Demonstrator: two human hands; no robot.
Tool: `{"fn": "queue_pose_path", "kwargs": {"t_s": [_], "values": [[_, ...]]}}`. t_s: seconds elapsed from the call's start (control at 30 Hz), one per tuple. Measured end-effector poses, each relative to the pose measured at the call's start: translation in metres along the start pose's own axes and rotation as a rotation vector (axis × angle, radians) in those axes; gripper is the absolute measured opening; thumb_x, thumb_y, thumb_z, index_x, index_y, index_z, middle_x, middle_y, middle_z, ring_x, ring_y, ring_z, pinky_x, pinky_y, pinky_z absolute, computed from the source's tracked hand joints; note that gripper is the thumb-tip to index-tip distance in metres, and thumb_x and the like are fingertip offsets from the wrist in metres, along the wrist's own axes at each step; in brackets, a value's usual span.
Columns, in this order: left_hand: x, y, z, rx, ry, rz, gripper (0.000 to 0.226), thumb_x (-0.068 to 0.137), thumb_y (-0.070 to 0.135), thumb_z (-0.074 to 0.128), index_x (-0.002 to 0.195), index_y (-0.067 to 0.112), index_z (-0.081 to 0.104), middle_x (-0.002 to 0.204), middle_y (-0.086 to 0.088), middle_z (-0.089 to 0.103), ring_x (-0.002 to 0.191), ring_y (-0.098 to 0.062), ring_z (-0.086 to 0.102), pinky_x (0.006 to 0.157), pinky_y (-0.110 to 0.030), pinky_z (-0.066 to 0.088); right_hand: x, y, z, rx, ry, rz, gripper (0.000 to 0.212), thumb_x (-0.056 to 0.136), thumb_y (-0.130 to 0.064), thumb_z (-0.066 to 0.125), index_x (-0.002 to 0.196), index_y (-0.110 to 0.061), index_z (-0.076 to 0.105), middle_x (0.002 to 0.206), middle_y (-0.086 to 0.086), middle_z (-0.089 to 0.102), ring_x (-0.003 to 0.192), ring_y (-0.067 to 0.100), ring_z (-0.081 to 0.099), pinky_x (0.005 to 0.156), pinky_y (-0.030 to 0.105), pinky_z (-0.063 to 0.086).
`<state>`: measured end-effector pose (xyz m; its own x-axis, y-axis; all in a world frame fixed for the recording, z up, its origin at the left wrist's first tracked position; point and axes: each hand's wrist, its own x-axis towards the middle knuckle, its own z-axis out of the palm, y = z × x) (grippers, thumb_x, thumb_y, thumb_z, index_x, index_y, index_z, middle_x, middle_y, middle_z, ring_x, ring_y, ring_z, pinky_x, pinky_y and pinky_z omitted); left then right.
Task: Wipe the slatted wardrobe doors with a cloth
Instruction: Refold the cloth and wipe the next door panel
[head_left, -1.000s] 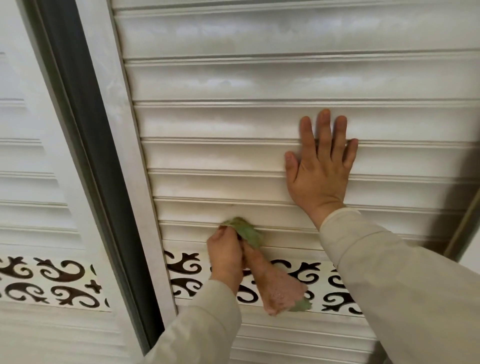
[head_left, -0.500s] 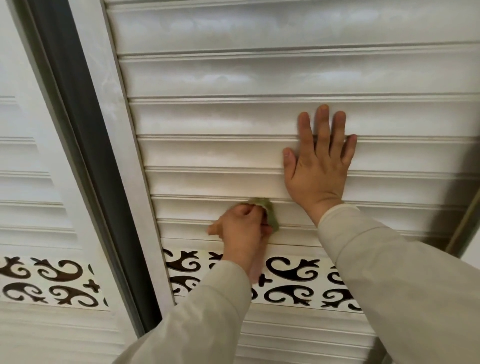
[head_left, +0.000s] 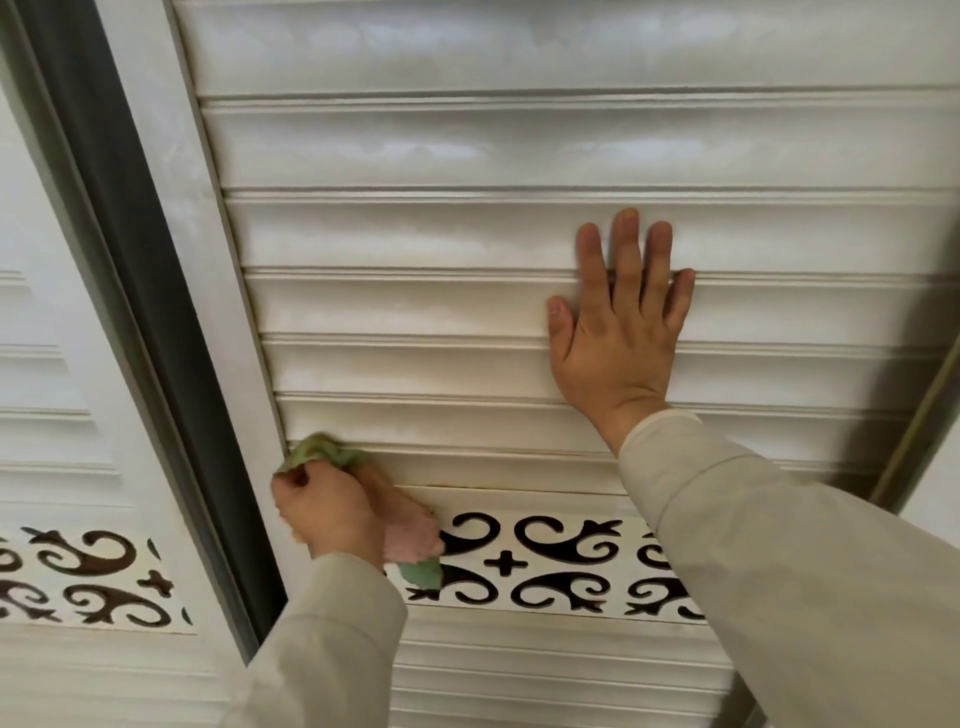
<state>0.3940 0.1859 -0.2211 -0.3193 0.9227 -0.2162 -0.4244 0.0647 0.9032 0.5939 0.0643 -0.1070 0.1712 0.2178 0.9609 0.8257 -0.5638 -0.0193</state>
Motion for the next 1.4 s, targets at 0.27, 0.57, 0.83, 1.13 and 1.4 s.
{"fn": "queue_pose_path", "kwargs": {"t_s": [0.27,0.57,0.83,1.13,1.4], "values": [[-0.083,-0.025,0.024,-0.245,-0.391,-0.272,0.025,0.096,0.005,0.05,0.103,0.02,0.069,0.088,-0.005,0.071,0.086,-0.025,0.072,0.065,-0.026,0.056,0.001,-0.012,0.005,-0.008,0.011,0.001,0.062,0.101,-0.045,0.036,0.156,-0.019,0.025,0.162,0.014,0.021,0.148,0.04,0.016,0.117,0.059,0.009],[-0.053,-0.036,0.011,0.069,-0.387,0.025,0.029,0.088,0.003,0.054,0.087,0.027,0.071,0.087,0.004,0.074,0.091,-0.022,0.07,0.087,-0.037,0.057,0.001,-0.017,0.002,-0.009,-0.021,-0.02,0.062,0.101,-0.045,0.036,0.156,-0.018,0.024,0.162,0.014,0.02,0.149,0.041,0.014,0.118,0.06,0.009],[-0.017,-0.018,-0.004,-0.052,-0.161,-0.115,0.037,0.089,-0.002,0.039,0.111,0.017,0.062,0.092,-0.007,0.063,0.077,-0.024,0.061,0.06,-0.018,0.053,0.001,-0.041,0.007,0.002,-0.01,-0.017,0.061,0.102,-0.045,0.035,0.156,-0.019,0.025,0.162,0.013,0.022,0.149,0.04,0.016,0.118,0.058,0.009],[-0.073,-0.045,0.008,-0.05,-0.41,-0.28,0.036,0.076,-0.006,0.045,0.095,0.017,0.065,0.091,-0.017,0.065,0.074,-0.027,0.062,0.067,-0.031,0.056,0.001,-0.046,0.01,-0.008,-0.011,-0.006,0.061,0.102,-0.045,0.034,0.156,-0.019,0.024,0.162,0.013,0.022,0.148,0.041,0.018,0.117,0.06,0.013],[-0.032,-0.031,-0.013,0.207,-0.2,-0.085,0.027,0.088,0.0,0.046,0.098,0.012,0.068,0.099,-0.017,0.071,0.087,-0.031,0.067,0.073,-0.031,0.052,0.0,-0.046,0.006,0.015,-0.009,-0.019,0.061,0.101,-0.044,0.037,0.156,-0.018,0.028,0.161,0.014,0.024,0.148,0.041,0.019,0.117,0.06,0.012]]}}
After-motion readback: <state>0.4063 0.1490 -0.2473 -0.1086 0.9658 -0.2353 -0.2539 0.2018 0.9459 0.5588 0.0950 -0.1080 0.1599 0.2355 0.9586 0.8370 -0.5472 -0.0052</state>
